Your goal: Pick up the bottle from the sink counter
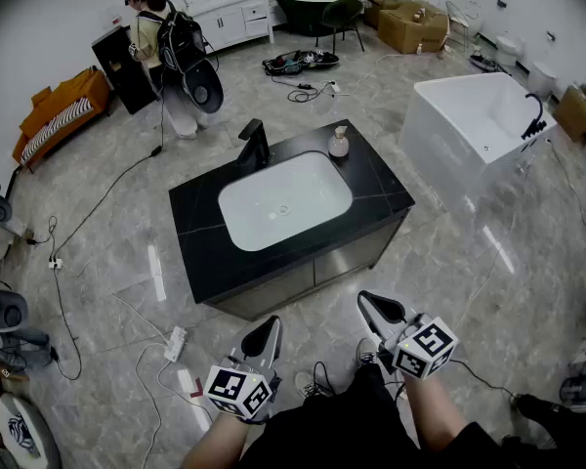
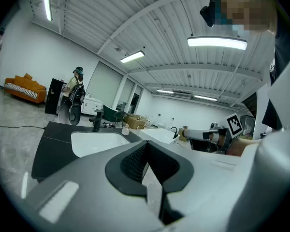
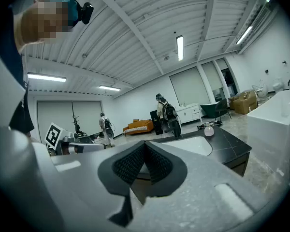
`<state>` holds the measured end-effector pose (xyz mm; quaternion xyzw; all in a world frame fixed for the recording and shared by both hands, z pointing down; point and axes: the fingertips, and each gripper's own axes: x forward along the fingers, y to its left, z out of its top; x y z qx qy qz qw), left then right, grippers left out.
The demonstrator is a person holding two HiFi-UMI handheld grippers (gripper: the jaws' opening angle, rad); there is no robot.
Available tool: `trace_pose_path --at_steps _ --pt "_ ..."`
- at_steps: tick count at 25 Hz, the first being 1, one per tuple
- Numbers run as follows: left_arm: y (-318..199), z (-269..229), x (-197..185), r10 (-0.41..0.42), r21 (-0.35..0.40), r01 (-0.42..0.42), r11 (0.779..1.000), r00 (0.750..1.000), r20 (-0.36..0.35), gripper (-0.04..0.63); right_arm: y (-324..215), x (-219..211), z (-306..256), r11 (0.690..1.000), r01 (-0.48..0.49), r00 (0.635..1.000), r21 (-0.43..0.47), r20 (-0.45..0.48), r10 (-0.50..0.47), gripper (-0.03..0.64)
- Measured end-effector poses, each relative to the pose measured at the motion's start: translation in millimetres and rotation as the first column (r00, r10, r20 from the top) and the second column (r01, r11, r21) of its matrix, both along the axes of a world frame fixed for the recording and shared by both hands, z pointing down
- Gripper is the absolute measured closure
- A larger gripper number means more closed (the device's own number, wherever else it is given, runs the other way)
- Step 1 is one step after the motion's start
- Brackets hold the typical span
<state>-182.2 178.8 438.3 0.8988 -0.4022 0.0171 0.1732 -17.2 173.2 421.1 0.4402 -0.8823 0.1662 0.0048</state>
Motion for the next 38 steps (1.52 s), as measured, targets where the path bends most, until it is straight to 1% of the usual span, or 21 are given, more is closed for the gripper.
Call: trace_pose_path --at_steps 4,9,12,21,27,32,38 --pt "-2.0 1.6 0.3 0.001 0.000 -0.001 1.000 1.000 -0.001 0.592 -2.6 -0.1 1.9 1.000 0.001 1.000 -0.001 0.002 -0.001 0.617" --pt "-2.7 1.6 -0.8 0.003 0.000 -0.003 1.000 1.000 0.004 0.592 -2.7 -3.6 -2.2 1.000 0.023 0.999 0.010 0.036 -0.024 0.617" --pt "-3.3 3.3 0.4 0.002 -0.004 -0.002 1.000 1.000 0.002 0.592 -4.2 -2.1 -1.9 1.000 0.027 0.999 0.012 0.042 -0.027 0.617" --pt "-5.9 1.8 10.8 0.000 -0.007 0.000 1.000 1.000 -0.008 0.592 -6.3 6.2 -3.1 0.999 0.048 0.999 0.008 0.020 -0.049 0.617" --pt "-11.9 1.0 29.7 -0.015 -0.014 0.014 1.000 1.000 -0.005 0.592 -14.9 24.8 -2.1 0.998 0.062 0.998 -0.004 0.029 -0.062 0.617" --pt "-20.9 -1.3 44.3 -0.051 -0.013 0.051 0.999 0.999 -0.002 0.592 -28.7 43.0 -4.0 0.997 0.081 0.996 -0.001 0.036 -0.081 0.617" --pt "-35.0 -0.8 71.7 -0.091 -0.015 0.091 0.996 0.996 0.003 0.592 -50.9 70.5 -1.9 0.993 0.116 0.992 -0.001 0.042 -0.115 0.617"
